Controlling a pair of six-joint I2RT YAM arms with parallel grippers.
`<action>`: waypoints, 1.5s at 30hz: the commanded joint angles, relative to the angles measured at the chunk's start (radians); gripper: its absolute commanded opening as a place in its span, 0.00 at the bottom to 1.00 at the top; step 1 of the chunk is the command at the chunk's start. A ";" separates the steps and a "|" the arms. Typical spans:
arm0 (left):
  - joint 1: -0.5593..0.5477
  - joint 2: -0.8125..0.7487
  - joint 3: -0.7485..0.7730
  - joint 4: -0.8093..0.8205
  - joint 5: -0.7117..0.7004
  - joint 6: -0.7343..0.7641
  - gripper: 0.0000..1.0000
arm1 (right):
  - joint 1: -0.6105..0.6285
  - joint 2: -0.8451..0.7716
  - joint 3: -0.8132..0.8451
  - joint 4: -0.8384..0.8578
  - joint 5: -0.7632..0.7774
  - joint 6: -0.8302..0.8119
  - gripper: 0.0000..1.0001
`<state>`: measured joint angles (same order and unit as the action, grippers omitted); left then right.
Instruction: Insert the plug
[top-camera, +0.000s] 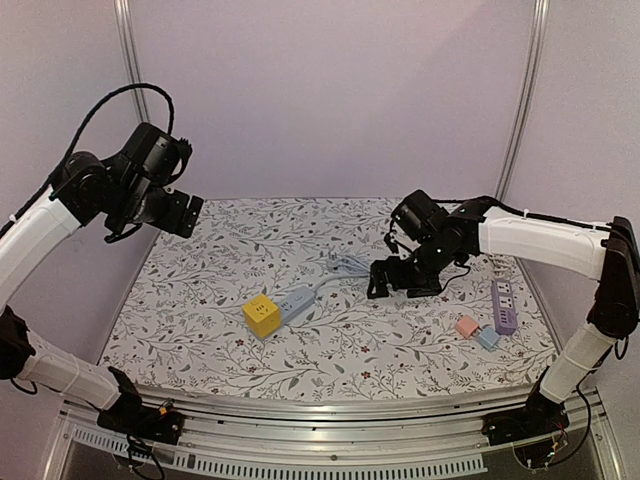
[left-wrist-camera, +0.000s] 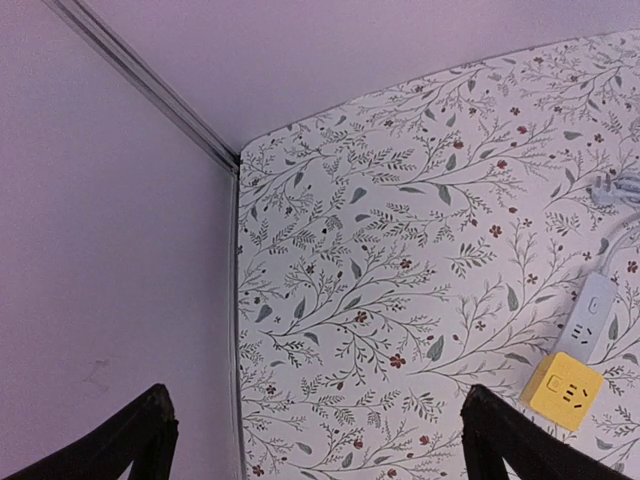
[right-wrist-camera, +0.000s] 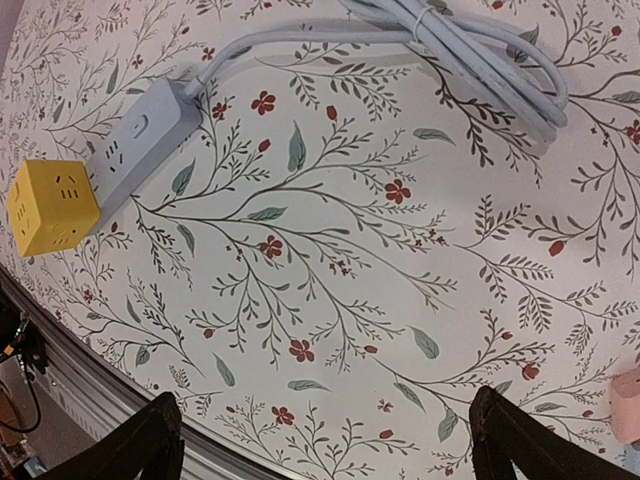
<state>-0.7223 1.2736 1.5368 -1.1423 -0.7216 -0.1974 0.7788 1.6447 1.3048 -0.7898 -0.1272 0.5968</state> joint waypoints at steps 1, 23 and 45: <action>0.024 -0.031 -0.056 0.098 -0.010 -0.079 1.00 | 0.008 0.019 0.039 -0.055 0.109 0.018 0.99; 0.037 -0.011 -0.083 0.261 0.407 -0.117 0.99 | -0.228 -0.020 -0.096 -0.190 0.251 0.193 0.99; 0.034 -0.002 -0.120 0.268 0.509 -0.134 0.94 | -0.269 -0.051 -0.319 -0.072 0.387 0.077 0.99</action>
<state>-0.6937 1.2724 1.4376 -0.8791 -0.2367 -0.3206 0.5217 1.6127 1.0008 -0.9001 0.2008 0.7101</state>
